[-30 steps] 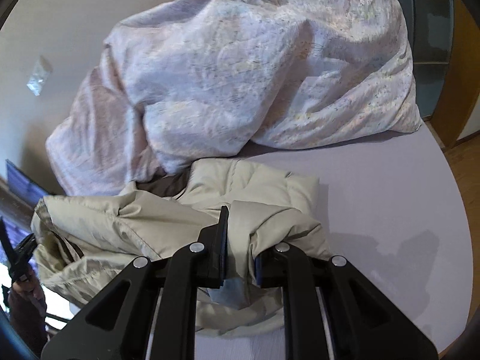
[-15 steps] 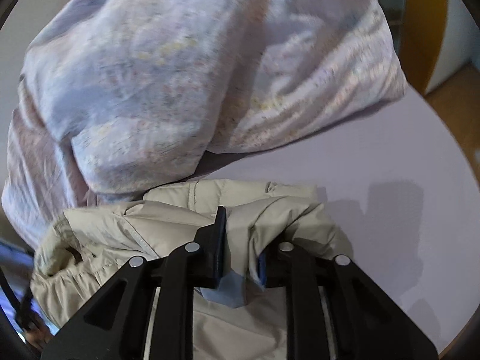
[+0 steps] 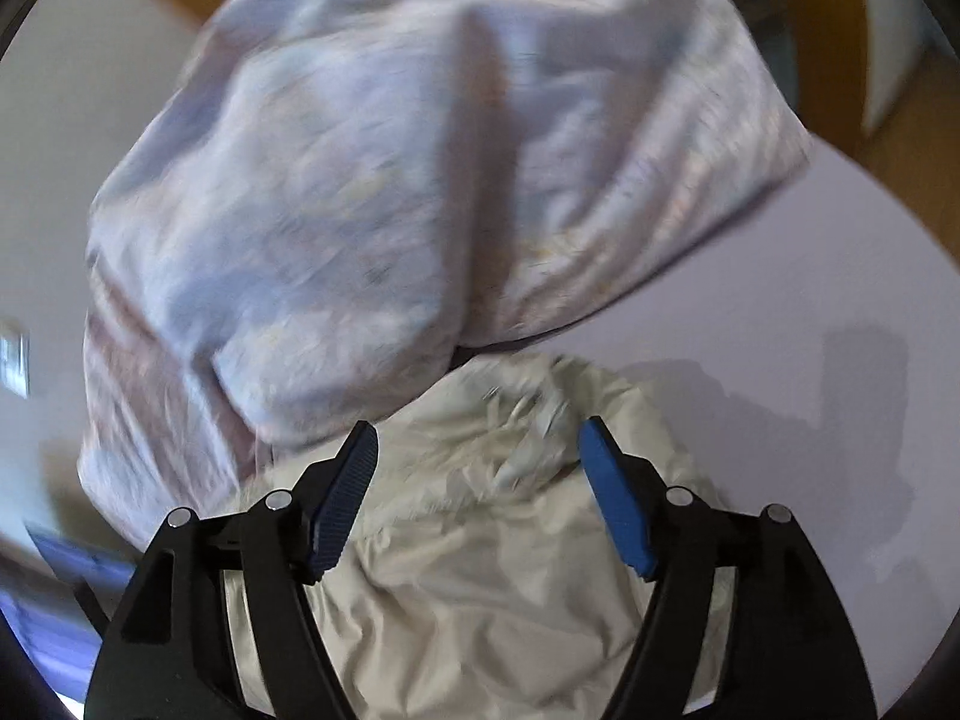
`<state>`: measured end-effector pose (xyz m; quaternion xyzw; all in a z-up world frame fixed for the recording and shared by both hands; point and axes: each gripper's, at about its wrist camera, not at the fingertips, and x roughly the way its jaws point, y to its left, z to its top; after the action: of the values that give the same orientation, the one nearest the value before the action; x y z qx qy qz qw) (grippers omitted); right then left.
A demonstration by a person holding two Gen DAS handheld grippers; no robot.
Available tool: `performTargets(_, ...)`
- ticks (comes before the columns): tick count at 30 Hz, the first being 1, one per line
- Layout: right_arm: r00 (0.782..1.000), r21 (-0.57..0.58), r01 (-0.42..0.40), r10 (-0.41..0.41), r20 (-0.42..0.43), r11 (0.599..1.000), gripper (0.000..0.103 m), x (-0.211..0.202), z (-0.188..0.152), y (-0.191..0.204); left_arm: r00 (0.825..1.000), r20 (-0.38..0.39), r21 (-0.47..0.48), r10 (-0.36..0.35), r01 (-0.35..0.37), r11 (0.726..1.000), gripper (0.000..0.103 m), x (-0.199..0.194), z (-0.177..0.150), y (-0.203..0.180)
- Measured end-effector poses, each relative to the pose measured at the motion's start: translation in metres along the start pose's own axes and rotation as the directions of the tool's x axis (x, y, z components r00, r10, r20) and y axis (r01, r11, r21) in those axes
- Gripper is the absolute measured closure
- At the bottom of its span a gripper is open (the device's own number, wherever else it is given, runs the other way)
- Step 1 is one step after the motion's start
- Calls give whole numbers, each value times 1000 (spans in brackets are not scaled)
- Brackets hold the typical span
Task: Fold large clothes
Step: 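Lay the hem over the jacket and open both grippers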
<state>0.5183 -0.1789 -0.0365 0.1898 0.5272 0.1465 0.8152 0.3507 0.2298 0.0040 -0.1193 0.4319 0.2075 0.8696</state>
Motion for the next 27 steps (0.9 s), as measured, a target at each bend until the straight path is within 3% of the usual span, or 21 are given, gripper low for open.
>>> performTargets(3,997,-131,32,-41,-70,991,34,17,-17,25,1000,13,43,-4,3,999,21,-8,0,-7)
performTargets(6,989,-185,46,-71,-131,982,39,42,-33,40,1000,6,54,-22,22,998,21,-10,-4,-13)
performTargets(8,980,-209,67,-103,-169,976,49,57,-42,48,999,-2,65,-36,36,997,20,-12,-10,-18)
performTargets(10,967,-252,114,-165,-193,961,72,76,-51,56,999,-7,77,-49,50,996,20,-13,-17,-23)
performTargets(13,962,-257,144,-196,-189,956,97,89,-55,59,998,-6,91,-64,65,994,20,-16,-26,-29)
performTargets(21,965,-251,254,-262,1,934,101,88,-15,91,992,-10,110,-122,122,986,19,-23,-35,-45)
performTargets(27,956,-205,293,-294,25,934,102,96,2,95,992,-38,139,-124,128,982,18,-13,-44,-62)
